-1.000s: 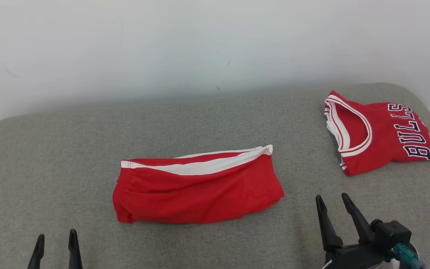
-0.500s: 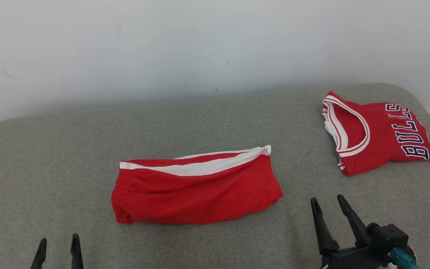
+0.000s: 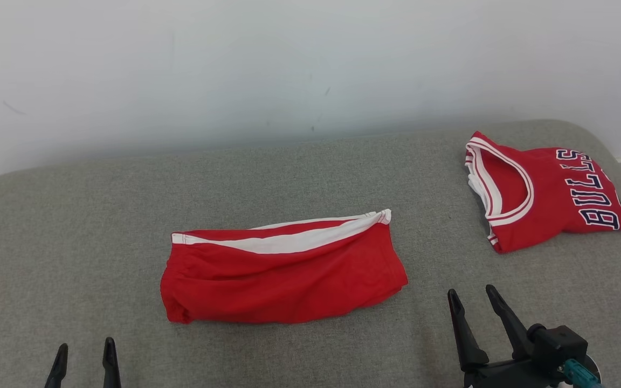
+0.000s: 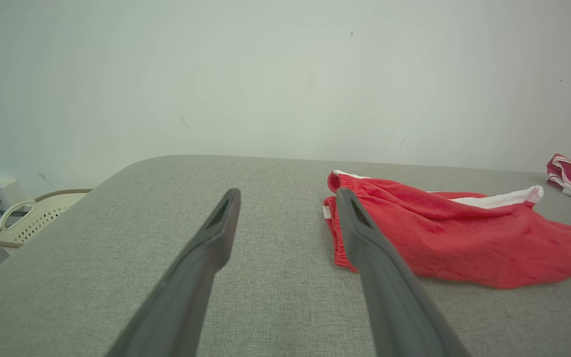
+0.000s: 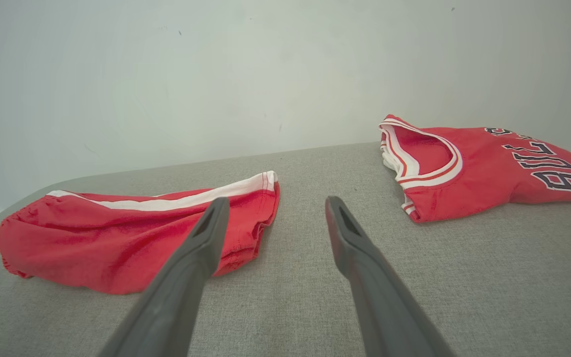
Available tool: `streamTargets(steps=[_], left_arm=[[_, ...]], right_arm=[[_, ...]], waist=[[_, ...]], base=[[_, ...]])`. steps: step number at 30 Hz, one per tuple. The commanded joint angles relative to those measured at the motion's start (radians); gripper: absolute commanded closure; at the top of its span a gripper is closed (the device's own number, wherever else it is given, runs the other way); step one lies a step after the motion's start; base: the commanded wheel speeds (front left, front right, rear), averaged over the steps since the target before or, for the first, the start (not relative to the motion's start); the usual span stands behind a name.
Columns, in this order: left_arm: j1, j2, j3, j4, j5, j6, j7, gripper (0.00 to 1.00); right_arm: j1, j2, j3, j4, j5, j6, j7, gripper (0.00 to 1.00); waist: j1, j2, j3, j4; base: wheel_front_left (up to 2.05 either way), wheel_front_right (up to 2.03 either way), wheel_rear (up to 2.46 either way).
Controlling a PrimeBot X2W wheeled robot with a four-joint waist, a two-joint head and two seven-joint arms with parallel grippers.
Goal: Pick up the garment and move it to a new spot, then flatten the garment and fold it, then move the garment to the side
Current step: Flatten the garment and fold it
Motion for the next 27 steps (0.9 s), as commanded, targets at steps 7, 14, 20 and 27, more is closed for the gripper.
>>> streamTargets(steps=[7, 14, 20, 27], left_arm=[[0.001, 0.001, 0.002, 0.001, 0.005, -0.002, -0.004, 0.0], [-0.003, 0.001, 0.004, 0.003, 0.009, -0.007, -0.004, 0.0], [-0.004, 0.001, 0.002, 0.006, 0.01, -0.005, -0.004, 0.0], [-0.005, 0.001, 0.0, 0.007, 0.009, -0.002, -0.004, 0.0]], right_arm=[[0.002, -0.002, 0.001, 0.003, 0.005, 0.0, -0.007, 0.0], [0.003, 0.0, 0.002, 0.006, 0.003, 0.0, -0.008, 0.0], [0.006, 0.001, -0.001, 0.005, -0.003, 0.0, -0.006, 0.0], [0.003, 0.004, -0.009, 0.002, -0.006, 0.0, -0.005, 0.0]], waist=[[-0.0001, 0.0, 0.001, 0.001], [-0.0001, 0.0, 0.002, 0.003], [-0.0001, 0.0, 0.001, 0.007], [-0.0001, 0.0, 0.0, 0.013]], base=[[0.0, 0.0, 0.0], [0.0, 0.0, 0.0], [0.0, 0.0, 0.0], [0.0, 0.0, 0.0]])
